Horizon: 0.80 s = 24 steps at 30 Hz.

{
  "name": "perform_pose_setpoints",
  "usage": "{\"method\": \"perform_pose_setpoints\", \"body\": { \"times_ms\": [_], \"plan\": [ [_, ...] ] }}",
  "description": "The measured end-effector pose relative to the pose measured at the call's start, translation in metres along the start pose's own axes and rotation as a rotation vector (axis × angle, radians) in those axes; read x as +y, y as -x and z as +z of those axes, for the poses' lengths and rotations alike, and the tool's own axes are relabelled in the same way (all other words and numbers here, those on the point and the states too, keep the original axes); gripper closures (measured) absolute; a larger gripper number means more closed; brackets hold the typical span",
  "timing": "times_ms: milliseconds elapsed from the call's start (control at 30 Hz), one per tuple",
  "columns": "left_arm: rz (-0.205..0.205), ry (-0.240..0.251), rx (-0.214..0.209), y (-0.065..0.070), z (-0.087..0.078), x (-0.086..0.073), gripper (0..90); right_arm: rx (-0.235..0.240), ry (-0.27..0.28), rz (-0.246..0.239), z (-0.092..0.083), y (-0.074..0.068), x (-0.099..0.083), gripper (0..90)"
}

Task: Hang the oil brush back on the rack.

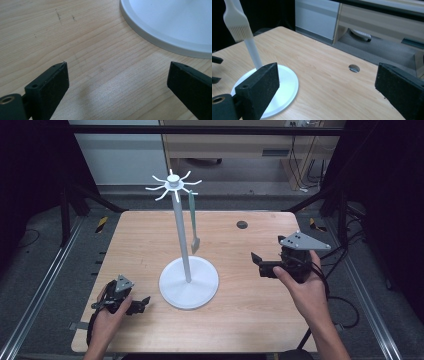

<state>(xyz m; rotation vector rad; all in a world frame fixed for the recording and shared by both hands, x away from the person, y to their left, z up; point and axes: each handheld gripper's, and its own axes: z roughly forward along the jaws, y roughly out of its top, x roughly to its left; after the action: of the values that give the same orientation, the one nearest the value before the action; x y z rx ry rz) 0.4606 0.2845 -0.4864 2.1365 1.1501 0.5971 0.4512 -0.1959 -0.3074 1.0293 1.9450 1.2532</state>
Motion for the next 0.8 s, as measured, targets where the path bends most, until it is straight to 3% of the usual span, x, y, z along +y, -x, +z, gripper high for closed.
{"method": "perform_pose_setpoints", "body": {
  "times_ms": [367,800],
  "plan": [
    [0.001,0.001,0.001,0.000,0.000,0.000,3.5,-0.030,-0.053,0.014,0.003,0.008,-0.030,6.4],
    [0.002,-0.002,0.000,0.000,0.000,0.000,3.5,-0.033,-0.113,0.053,0.016,0.009,-0.073,9.5]
  ]
}}
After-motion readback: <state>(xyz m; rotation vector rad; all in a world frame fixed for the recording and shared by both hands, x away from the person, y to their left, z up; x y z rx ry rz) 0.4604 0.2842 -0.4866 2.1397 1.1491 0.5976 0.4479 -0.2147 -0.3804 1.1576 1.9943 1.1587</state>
